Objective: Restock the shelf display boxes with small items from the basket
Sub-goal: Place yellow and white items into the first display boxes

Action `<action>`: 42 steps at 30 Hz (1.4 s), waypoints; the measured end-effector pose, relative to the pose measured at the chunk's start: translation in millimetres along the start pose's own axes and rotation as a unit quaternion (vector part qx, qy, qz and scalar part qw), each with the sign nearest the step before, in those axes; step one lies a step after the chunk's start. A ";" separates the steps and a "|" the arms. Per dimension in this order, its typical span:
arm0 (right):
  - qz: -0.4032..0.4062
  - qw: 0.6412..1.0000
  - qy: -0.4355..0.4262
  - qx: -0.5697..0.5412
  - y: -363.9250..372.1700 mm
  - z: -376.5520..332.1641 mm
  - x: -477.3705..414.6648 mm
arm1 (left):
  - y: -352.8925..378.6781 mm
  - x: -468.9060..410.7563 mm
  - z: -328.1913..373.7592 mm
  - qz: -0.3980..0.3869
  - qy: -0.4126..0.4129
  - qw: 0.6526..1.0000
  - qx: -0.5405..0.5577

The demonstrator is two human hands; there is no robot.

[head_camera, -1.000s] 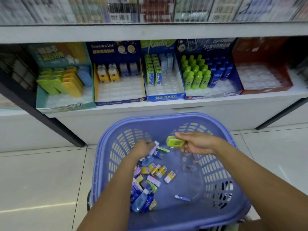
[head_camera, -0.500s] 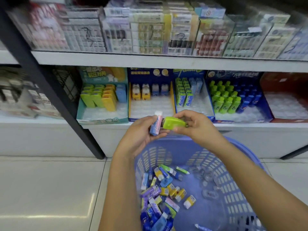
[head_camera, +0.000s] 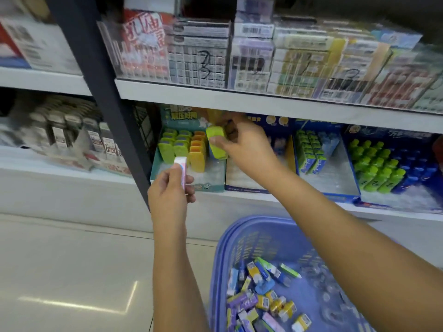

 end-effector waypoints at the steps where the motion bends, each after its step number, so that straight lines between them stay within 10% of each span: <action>1: 0.000 1.000 -0.006 -0.006 10.9 -4.5 -5.7 | -10.0 -3.5 -0.3 0.019 0.004 1.000 -0.004; 42: -0.097 0.915 -0.176 0.349 119.1 -53.7 -21.9 | -57.2 -20.3 -20.3 0.058 0.017 0.998 -0.024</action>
Point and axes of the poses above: each hand's wrist, its own x-axis away from the middle knuckle, its own y-axis out of the palm, z = x × y, the point moved 10 cm from there along -x, towards the middle knuckle, and after that the axes turned 6 degrees about -y, right-handed, at the moved point
